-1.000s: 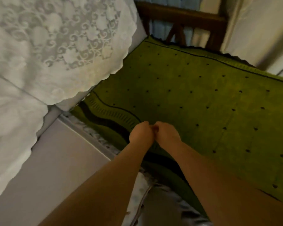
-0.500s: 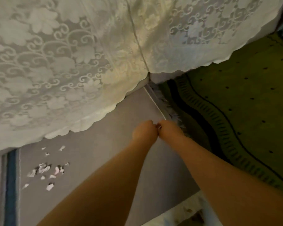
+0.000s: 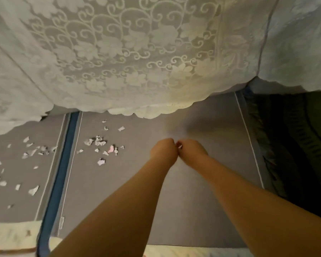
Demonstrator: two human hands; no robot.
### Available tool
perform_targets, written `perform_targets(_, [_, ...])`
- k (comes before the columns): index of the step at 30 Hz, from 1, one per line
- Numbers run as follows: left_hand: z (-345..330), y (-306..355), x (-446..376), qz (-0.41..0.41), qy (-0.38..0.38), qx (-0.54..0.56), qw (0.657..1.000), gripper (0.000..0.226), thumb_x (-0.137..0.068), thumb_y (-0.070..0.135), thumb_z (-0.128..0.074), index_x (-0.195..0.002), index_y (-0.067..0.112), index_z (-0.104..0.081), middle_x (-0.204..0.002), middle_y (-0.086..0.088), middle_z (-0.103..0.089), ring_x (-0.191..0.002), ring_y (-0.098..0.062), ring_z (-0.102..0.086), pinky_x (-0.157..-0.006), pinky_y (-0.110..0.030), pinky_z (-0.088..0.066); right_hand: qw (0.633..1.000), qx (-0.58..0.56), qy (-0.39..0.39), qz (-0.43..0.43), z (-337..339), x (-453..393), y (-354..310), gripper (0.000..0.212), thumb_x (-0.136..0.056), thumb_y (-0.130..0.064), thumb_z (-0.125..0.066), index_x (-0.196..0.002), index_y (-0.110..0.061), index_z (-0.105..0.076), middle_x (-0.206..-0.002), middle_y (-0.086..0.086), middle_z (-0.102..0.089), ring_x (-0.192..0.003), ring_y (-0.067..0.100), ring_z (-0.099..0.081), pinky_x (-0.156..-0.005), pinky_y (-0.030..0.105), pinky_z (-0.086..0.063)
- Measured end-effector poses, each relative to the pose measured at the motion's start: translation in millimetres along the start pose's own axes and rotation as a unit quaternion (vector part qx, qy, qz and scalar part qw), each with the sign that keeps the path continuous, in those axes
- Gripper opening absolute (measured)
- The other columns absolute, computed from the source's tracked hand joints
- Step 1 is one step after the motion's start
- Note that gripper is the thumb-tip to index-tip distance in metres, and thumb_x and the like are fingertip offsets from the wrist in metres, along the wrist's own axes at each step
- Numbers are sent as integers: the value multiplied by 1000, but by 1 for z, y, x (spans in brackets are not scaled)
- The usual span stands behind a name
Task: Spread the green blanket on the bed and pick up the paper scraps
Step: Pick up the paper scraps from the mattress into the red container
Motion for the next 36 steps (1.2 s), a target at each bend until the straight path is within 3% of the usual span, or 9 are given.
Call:
perform_targets(8, [5, -143, -14, 80, 2, 122, 989, 27, -99, 22, -40, -109, 8, -61, -110, -12, -68, -105, -30, -62, -90, -38, -49, 998, -4, -48, 40, -86, -27, -87, 33, -99, -16, -45, -129, -19, -58, -129, 8, -60, -114, 27, -59, -99, 38, -49])
perform_targets(11, [4, -197, -22, 87, -1, 182, 980, 31, -100, 25, -40, -109, 4, -60, -108, -16, -68, -101, -33, -64, -91, -42, -52, 998, 9, -42, 37, -116, -44, -112, 28, -99, -19, -43, -122, -18, -59, -123, 10, -62, -109, 28, -59, -93, 35, -48])
perform_targets(16, [-2, -293, -42, 126, -29, 234, 964, 28, -97, 15, -47, -116, 1, -61, -116, -18, -65, -111, -34, -60, -99, -42, -47, 1000, -3, -21, -3, -172, -84, -158, 29, -96, -16, -48, -123, -15, -59, -127, 13, -61, -117, 32, -57, -97, 35, -44])
perform_targets(20, [-7, -351, -71, 148, -42, 326, 933, 30, -98, 21, -46, -112, 0, -63, -106, -20, -69, -104, -35, -65, -96, -44, -51, 997, -40, 12, -58, -204, -122, -179, 38, -94, -8, -55, -132, -11, -53, -135, 14, -55, -124, 32, -52, -104, 37, -41])
perform_targets(25, [-12, -378, -97, 122, -51, 340, 931, 33, -99, 22, -44, -118, 0, -60, -114, -20, -65, -107, -35, -63, -98, -45, -50, 987, 7, 101, -129, -212, -150, -182, 38, -93, -10, -59, -131, -12, -55, -137, 14, -50, -123, 32, -53, -99, 37, -44])
perform_targets(30, [-26, -391, -110, 166, -70, 357, 917, 35, -98, 25, -49, -124, 3, -57, -122, -19, -61, -114, -32, -59, -104, -43, -45, 985, 70, 75, -141, -224, -158, -181, 29, -95, -16, -57, -122, -8, -61, -129, 14, -58, -119, 29, -55, -97, 37, -45])
perform_targets(36, [-29, -388, -112, 179, -89, 365, 909, 32, -99, 23, -48, -123, 3, -55, -118, -21, -62, -112, -33, -61, -100, -45, -48, 977, -58, 109, -176, -221, -150, -178, 20, -96, -19, -57, -109, -11, -69, -117, 10, -67, -110, 25, -62, -89, 33, -48])
Point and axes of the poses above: each hand's wrist, its own x-axis away from the middle knuckle, its own z-axis out of the back of the hand, y = z × x, the point moved 4 cm from there along -x, towards the middle knuckle
